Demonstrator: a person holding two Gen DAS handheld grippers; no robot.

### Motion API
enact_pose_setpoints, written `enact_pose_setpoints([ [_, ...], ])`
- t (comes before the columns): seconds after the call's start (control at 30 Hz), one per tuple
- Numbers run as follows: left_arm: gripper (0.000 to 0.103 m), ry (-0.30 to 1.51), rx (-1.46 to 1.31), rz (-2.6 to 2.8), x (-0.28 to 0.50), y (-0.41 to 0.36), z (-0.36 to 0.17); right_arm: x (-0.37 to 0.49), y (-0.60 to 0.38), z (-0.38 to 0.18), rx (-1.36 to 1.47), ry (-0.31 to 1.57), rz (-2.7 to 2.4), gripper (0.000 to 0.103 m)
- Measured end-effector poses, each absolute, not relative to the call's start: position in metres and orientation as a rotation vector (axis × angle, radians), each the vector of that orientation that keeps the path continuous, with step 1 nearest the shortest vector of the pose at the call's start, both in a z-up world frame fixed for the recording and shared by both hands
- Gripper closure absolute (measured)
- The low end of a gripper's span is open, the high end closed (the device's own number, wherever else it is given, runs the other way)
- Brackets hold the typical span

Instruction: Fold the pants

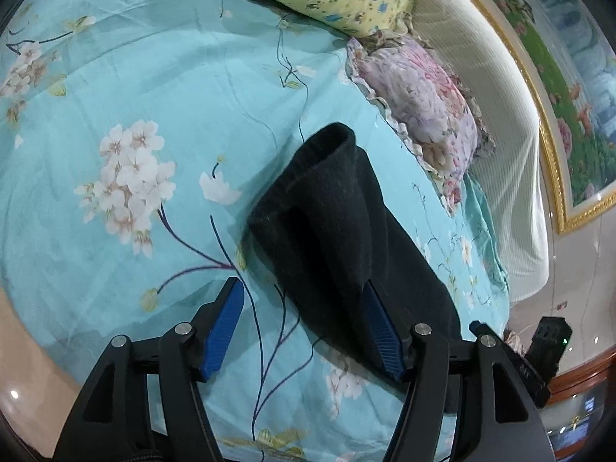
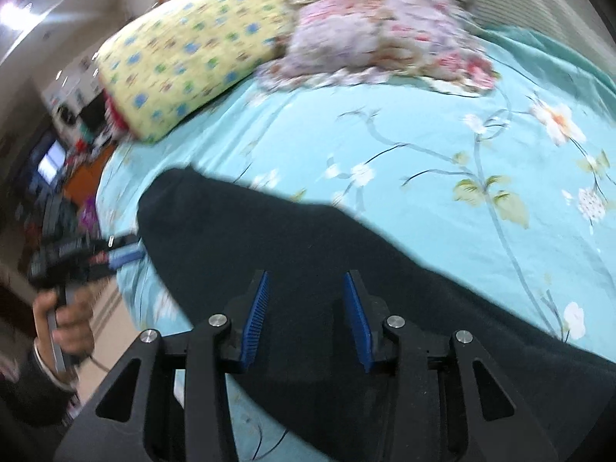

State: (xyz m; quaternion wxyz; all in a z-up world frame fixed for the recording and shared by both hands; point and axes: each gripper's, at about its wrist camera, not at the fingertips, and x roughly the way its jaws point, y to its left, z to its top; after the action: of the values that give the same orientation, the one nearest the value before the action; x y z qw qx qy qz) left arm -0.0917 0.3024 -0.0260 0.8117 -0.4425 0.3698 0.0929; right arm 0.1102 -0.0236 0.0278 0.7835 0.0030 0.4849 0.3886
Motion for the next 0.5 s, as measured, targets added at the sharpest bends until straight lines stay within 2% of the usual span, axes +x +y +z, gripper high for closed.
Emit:
enact_pose_setpoints([
  [0.3,0.038,0.81,-0.991,0.206,-0.079,0.312,-0.031,0.177,-0.003,0.014,0.079,1.141,0.805,0.061],
  [0.5,0.038,0.831,-0.998,0.212,-0.07,0.313,-0.034,0.196,0.036,-0.012,-0.029,1.235,0.848,0.061],
])
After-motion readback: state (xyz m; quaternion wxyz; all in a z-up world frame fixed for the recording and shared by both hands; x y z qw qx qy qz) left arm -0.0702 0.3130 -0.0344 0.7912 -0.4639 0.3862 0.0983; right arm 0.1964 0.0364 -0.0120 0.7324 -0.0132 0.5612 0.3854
